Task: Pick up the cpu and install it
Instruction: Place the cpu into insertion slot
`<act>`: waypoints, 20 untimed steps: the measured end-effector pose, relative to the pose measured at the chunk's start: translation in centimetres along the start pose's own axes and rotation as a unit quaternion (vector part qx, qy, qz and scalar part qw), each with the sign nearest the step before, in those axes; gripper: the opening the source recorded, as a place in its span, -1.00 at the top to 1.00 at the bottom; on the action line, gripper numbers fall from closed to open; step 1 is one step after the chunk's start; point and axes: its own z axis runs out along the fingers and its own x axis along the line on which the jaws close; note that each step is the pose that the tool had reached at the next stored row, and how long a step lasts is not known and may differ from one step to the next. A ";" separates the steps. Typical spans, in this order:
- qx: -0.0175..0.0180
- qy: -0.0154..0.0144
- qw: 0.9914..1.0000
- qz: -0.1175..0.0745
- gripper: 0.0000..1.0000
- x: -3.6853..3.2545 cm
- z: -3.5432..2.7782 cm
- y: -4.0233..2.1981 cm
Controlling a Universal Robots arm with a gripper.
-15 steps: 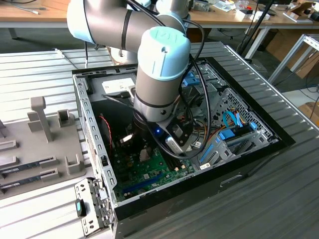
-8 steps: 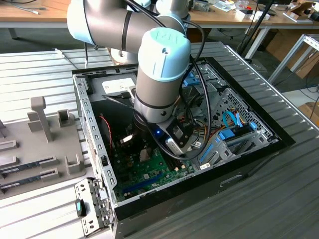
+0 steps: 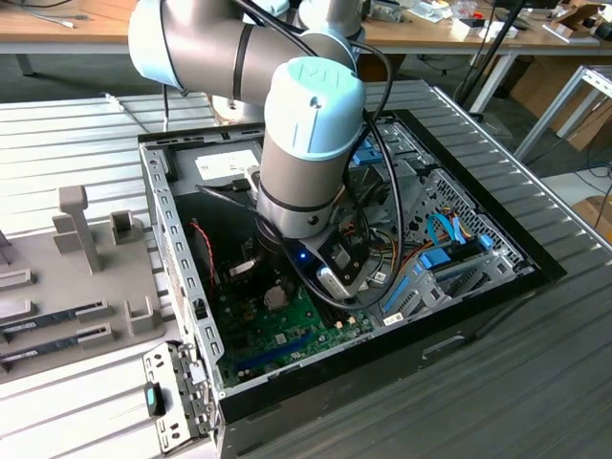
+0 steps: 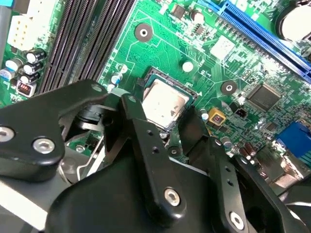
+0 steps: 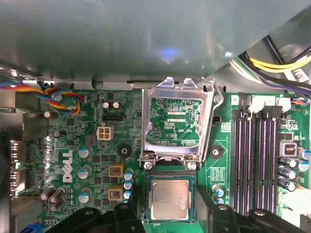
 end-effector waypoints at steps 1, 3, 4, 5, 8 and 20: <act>0.000 0.000 1.000 0.000 -0.11 0.00 -0.01 0.00; 0.001 0.000 1.000 0.000 -0.11 -0.01 -0.45 0.01; 0.001 0.000 1.000 0.000 -0.11 -0.02 -0.86 0.06; 0.001 0.000 1.000 0.000 -0.11 -0.03 -1.22 0.07; 0.001 0.000 1.000 0.000 -0.11 -0.04 -1.88 0.06; -0.004 0.006 1.000 0.000 0.79 -3.21 -1.91 0.01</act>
